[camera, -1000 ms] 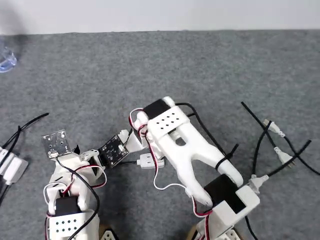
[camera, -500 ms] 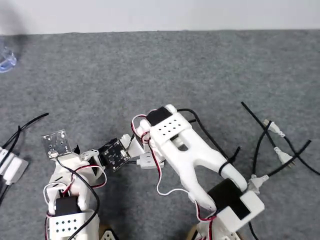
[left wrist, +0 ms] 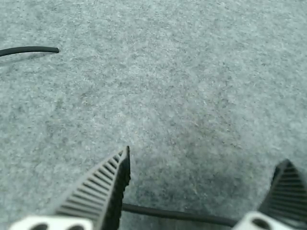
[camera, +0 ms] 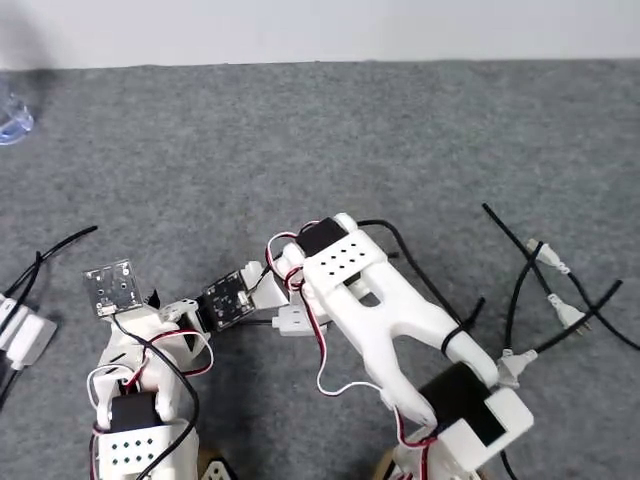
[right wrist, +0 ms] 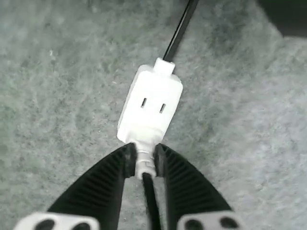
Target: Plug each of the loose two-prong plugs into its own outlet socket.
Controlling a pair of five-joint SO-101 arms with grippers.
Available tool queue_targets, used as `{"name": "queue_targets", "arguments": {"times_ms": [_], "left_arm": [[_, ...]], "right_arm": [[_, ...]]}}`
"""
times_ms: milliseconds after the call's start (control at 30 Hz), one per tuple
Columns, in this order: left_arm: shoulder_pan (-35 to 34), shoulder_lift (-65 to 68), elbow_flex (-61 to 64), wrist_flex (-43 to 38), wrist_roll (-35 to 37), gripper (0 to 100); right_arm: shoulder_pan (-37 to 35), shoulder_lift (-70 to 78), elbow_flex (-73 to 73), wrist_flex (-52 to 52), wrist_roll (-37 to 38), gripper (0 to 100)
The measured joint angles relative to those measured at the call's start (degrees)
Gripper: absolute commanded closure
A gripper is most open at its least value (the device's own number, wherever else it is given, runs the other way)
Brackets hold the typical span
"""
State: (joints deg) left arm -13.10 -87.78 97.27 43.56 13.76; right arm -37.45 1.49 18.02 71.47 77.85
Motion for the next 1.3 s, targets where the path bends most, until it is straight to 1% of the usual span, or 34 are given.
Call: {"name": "queue_targets", "arguments": {"times_ms": [100,167,400,600,667,833,900,1000,1133,1200,1300], "left_arm": [[0.0,0.0,0.0,0.0,0.0,57],[0.0,0.0,0.0,0.0,0.0,57],[0.0,0.0,0.0,0.0,0.0,57],[0.0,0.0,0.0,0.0,0.0,57],[0.0,0.0,0.0,0.0,0.0,57],[0.0,0.0,0.0,0.0,0.0,57],[0.0,0.0,0.0,0.35,-0.88,57],[-0.35,0.0,0.0,1.58,-4.57,57],[-0.7,0.0,0.0,1.85,-8.18,57],[-1.93,0.0,0.0,1.85,-10.99,58],[-2.73,0.0,-0.18,2.81,-16.26,66]], "right_arm": [[-0.26,-2.64,0.09,-0.09,-0.53,67.9],[-0.26,-4.48,0.09,-0.09,-0.53,64.9],[-0.26,-7.03,-0.09,2.64,-0.7,64.8],[-0.26,-12.75,-6.86,12.57,-0.7,64.8],[-0.44,-16.26,-10.81,15.56,-2.2,64.8],[-0.79,-26.37,-20.66,21.19,-9.41,64.8],[1.58,-29.71,-21.63,22.07,-12.4,64.8],[7.56,-33.41,-20.66,22.15,-17.23,64.8],[19.6,-37.01,-13.1,20.22,-22.68,64.8],[25.58,-38.59,-6.15,16.44,-26.37,64.8],[33.85,-40.62,7.91,5.98,-33.85,64.8]]}}
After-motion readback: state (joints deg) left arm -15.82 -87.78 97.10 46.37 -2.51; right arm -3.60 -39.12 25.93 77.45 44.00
